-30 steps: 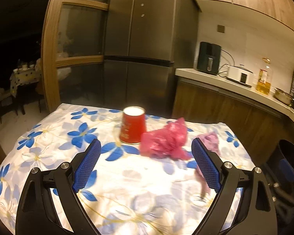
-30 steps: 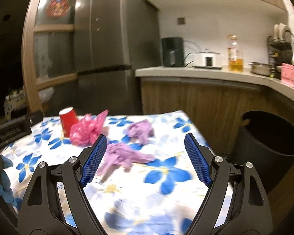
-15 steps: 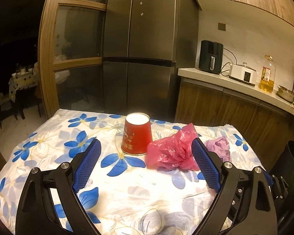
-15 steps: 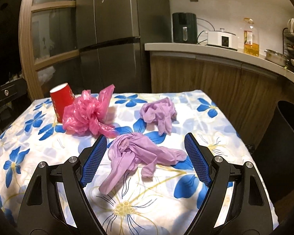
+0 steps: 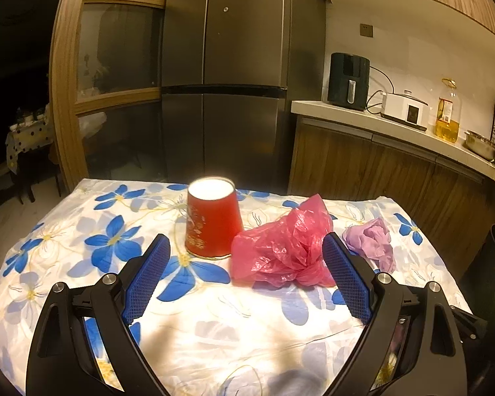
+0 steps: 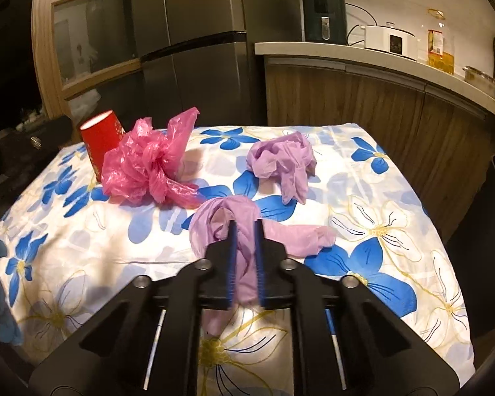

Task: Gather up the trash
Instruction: 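Grasp the pink glove with the right tool while the left tool grasps the pink bag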

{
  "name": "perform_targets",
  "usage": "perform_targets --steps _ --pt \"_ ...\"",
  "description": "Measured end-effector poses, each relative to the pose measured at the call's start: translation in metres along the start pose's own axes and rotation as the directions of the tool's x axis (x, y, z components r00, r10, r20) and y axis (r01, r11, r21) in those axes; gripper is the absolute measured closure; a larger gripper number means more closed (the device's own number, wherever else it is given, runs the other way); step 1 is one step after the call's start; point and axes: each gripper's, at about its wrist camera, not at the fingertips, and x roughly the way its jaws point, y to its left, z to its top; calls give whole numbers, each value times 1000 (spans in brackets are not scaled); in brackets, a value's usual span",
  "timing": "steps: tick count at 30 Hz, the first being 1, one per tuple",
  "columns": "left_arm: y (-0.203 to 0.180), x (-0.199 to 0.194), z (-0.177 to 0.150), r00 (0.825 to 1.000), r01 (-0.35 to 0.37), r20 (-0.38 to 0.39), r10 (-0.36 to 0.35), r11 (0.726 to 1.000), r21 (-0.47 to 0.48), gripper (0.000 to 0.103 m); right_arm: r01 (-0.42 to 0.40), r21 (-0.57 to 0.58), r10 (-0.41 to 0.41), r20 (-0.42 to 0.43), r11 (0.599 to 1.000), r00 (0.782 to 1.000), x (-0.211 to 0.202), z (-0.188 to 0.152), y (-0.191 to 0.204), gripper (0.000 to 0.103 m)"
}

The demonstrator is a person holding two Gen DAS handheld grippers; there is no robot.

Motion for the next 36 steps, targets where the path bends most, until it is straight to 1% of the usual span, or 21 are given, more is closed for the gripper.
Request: perform_targets --steps 3,6,9,13,17,21,24,26,29,30,32,34,36 --pt "-1 8 -3 1000 -4 -17 4 1000 0 14 -13 31 12 32 999 999 -9 1 -6 101" --pt "-1 15 -6 999 -3 -35 3 1000 -8 14 -7 53 3 77 999 997 -22 1 -12 101" --pt "-3 22 -7 999 1 -48 -2 1000 -15 14 11 79 -20 117 997 993 -35 0 -19 101" --pt "-12 34 -4 998 25 -57 -27 999 -29 14 38 121 -58 168 992 984 -53 0 -32 101" --pt "-23 54 -2 996 35 -85 -38 999 -38 14 41 142 -69 200 989 977 -67 1 -41 101" --pt "-32 72 -5 992 17 -123 -20 999 -30 14 41 139 -70 211 989 975 -74 0 -45 101" --pt "-33 83 -9 985 26 -167 -33 999 -45 25 38 130 -65 210 991 976 -74 0 -46 101" --pt "-32 85 -11 984 29 -177 -37 998 -46 32 35 127 -61 208 991 976 -74 -1 -45 101" --pt "-33 85 -12 982 51 -179 -59 998 -48 59 29 125 -55 204 992 977 -74 -3 -45 101" --pt "-34 85 -13 981 59 -183 -66 997 -41 73 28 125 -53 204 992 978 -75 -3 -45 101" --pt "-37 83 -14 981 65 -179 -68 998 -22 78 27 123 -52 205 992 977 -76 -4 -45 101" --pt "-37 82 -15 981 73 -180 -75 997 -16 86 29 121 -54 207 992 977 -78 -5 -45 101" --pt "-37 80 -15 981 79 -178 -80 997 -15 88 28 124 -54 208 992 977 -80 -6 -45 101"
